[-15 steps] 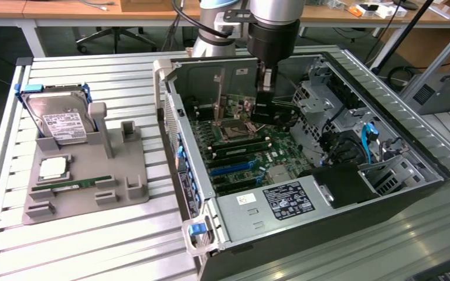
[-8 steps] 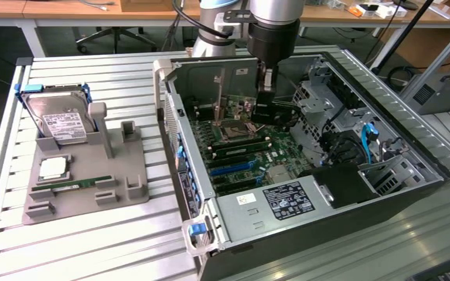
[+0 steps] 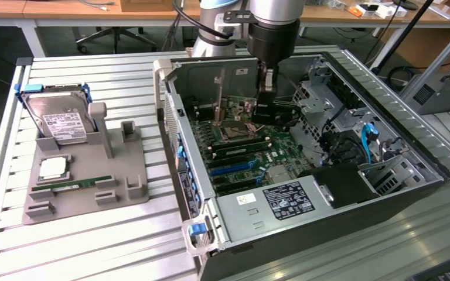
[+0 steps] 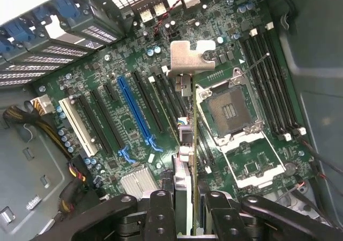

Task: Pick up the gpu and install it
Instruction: 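Insert the gpu into the slot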

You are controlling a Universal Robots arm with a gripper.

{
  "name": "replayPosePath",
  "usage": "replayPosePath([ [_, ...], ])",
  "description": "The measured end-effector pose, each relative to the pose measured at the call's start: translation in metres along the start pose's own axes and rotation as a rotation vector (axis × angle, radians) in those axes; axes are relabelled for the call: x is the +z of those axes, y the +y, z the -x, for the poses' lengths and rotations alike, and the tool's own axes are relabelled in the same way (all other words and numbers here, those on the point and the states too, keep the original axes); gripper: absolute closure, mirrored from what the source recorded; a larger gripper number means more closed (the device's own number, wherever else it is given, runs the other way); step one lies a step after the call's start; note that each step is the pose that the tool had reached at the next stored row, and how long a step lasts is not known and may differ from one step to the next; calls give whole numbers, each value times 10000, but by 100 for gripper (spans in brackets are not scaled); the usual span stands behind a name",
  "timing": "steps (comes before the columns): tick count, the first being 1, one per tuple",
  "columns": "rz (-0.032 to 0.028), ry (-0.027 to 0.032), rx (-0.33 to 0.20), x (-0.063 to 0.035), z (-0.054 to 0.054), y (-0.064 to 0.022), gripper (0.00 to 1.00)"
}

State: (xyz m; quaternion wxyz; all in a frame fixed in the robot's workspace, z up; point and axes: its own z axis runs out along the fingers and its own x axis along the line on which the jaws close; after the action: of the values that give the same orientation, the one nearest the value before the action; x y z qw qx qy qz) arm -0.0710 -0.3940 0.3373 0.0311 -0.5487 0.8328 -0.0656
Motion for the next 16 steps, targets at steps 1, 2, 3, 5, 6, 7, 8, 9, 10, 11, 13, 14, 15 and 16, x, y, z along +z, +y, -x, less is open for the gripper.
replayPosePath([
  [1, -5, 6, -22, 0, 0, 0, 73],
  [2, -18, 26, -82, 0, 0, 0, 73],
  [3, -42, 64, -182, 0, 0, 0, 73],
  [5, -80, 123, -347, 0, 0, 0, 73],
  [6, -99, 150, -423, 1, 0, 0, 73],
  [7, -111, 168, -489, 0, 0, 0, 73],
  [8, -117, 171, -538, 0, 0, 0, 73],
  [9, -126, 177, -611, 1, 0, 0, 73],
  [10, -135, 178, -709, 1, 0, 0, 73],
  [11, -147, 175, -838, 1, 0, 0, 73],
  [13, -165, 158, -1113, 0, 0, 0, 73],
  [14, -172, 147, -1232, 1, 0, 0, 73],
  [15, -175, 144, -1278, 1, 0, 0, 73],
  [16, -181, 138, -1363, 1, 0, 0, 73],
])
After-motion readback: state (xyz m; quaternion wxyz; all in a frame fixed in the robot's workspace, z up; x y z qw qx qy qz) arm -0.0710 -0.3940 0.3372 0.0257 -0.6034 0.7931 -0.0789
